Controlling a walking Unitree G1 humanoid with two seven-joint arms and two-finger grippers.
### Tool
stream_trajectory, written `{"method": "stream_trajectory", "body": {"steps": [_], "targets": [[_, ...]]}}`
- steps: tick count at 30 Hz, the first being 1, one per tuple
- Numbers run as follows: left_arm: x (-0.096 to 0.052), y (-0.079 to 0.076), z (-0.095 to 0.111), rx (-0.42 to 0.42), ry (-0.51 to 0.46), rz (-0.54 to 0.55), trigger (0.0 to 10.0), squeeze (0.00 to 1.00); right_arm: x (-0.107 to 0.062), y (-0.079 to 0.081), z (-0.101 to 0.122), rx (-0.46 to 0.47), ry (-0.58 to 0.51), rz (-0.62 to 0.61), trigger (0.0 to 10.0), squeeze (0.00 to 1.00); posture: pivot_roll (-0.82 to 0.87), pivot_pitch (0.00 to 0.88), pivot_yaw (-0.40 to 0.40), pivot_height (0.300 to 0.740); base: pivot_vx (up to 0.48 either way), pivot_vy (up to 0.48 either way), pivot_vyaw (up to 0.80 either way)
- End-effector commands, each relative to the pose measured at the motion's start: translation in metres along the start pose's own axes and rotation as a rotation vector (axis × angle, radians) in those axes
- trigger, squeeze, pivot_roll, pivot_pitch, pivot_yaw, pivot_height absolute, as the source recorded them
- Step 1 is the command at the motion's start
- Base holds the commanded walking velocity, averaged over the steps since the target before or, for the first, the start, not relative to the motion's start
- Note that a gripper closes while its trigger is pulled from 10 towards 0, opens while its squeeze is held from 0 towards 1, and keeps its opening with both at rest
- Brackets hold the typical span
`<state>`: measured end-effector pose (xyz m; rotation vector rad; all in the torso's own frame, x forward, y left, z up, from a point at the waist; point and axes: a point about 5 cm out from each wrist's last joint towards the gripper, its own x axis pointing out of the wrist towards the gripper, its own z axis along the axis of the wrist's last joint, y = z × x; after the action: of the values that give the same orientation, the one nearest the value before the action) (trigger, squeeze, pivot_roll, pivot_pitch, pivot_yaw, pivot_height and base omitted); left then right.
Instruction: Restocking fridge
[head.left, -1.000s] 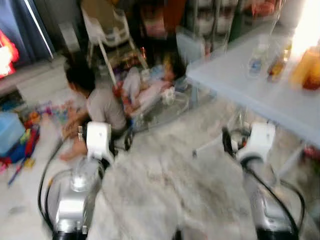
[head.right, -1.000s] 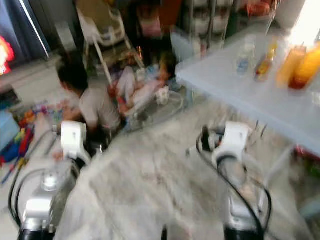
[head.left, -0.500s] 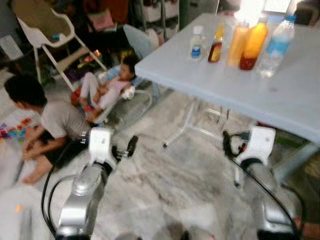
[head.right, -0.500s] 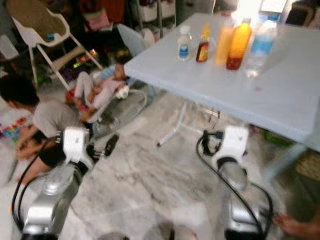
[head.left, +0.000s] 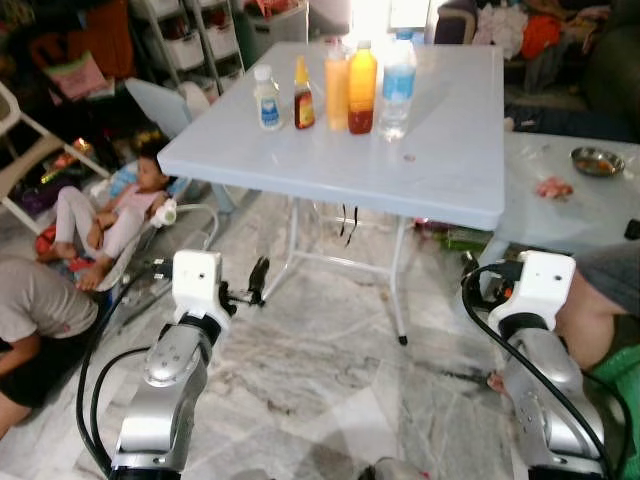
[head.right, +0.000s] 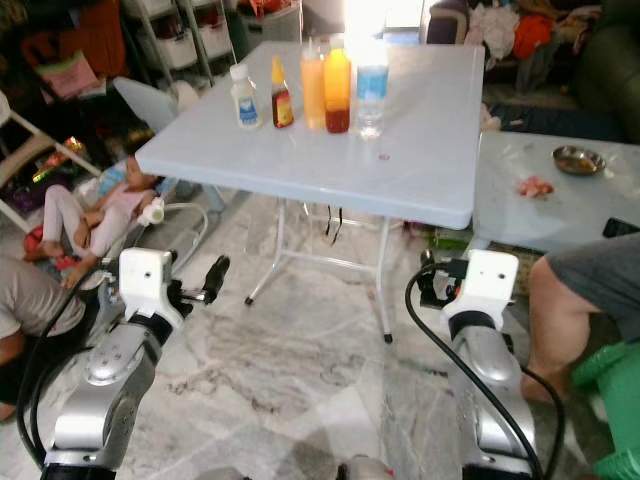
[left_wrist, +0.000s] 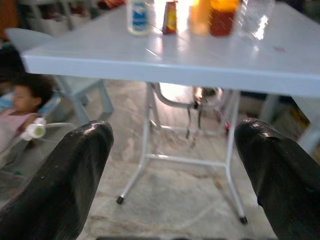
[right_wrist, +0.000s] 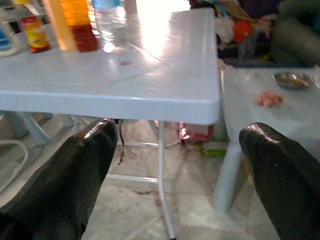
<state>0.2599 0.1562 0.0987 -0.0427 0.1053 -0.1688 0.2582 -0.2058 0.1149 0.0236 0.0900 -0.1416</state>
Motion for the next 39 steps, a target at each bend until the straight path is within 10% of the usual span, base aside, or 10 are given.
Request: {"method": "stream_trajectory", "body": {"steps": [1, 19, 39], "targets": [[0.0, 0.009, 0.007, 0.007, -0.042, 0.052, 10.0, 0.0, 0.003, 0.005, 0.006, -0.034, -0.016, 0.011, 10.0, 0.0, -0.03, 0.0, 0.029, 0.74, 0.0, 0.0, 0.0], [0.02, -0.001, 0.022, -0.028, -0.124, -0.019, 10.0, 0.0, -0.009, -0.016, 0.027, -0.269, -0.147, -0.145, 10.0, 0.0, -0.12, 0.0, 0.067, 0.74, 0.076, 0.0, 0.0], [0.027, -0.001, 0.009, -0.047, -0.083, -0.05, 10.0, 0.0, -0.002, -0.006, 0.015, -0.187, -0.126, -0.106, 10.0, 0.0, -0.1, 0.0, 0.09, 0.74, 0.436, 0.0, 0.0]]}}
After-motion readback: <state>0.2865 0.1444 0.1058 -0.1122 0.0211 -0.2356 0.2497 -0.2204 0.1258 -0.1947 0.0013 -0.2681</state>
